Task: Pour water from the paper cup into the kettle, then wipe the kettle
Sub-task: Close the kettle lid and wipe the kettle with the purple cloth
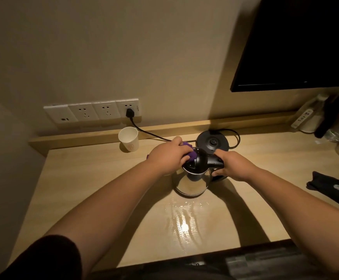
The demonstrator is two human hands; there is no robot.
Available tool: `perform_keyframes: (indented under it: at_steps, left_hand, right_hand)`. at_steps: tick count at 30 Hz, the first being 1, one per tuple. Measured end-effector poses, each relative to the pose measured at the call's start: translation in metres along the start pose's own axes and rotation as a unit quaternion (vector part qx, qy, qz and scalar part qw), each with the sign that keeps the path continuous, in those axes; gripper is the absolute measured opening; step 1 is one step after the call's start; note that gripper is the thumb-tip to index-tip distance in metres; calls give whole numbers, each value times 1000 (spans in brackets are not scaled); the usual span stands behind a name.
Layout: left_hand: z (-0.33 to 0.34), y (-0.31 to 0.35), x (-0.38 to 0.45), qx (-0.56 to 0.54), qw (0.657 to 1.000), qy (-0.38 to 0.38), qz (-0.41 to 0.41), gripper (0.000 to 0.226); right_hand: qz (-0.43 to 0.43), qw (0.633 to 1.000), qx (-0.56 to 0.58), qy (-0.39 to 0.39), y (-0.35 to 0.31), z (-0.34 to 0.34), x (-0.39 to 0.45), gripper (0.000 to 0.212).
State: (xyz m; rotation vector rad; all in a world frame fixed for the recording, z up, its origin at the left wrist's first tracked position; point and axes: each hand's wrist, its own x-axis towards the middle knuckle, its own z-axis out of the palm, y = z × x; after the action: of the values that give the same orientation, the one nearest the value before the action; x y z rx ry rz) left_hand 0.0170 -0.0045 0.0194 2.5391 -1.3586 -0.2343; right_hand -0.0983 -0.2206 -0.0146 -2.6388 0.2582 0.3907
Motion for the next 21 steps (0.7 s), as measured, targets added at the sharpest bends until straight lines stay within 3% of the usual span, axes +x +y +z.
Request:
perform_keyframes:
  at_steps: [4, 8, 10, 12, 13, 15, 18, 21]
  left_hand:
    - [2, 4, -1, 47, 997, -30, 49, 28]
    - [-2, 11, -13, -2, 995, -89, 38, 28]
    - [-14, 11, -17, -93, 979, -174, 60, 23]
    - [-29, 11, -22, -223, 937, -262, 60, 18]
    - [-33, 12, -23, -264, 926, -263, 55, 16]
    - [-32, 14, -15, -286, 943, -169, 19, 18]
    - [-23, 24, 16, -190, 981, 3, -43, 26]
    - [-11, 35, 46, -60, 997, -9, -54, 32]
  right_hand:
    - [-12, 1000, -12, -5, 5, -2, 2, 42]
    - [-35, 999, -21, -24, 9, -5, 6, 41]
    - [-50, 998, -33, -30, 11, -6, 8, 42]
    - [-57, 997, -39, -30, 14, -7, 9, 42]
    - [-60, 997, -39, -26, 15, -8, 10, 42]
    - [-63, 997, -38, -20, 17, -9, 12, 42]
    - [-70, 997, -39, -23, 20, -11, 16, 42]
    - [-69, 997, -36, -21, 22, -13, 18, 43]
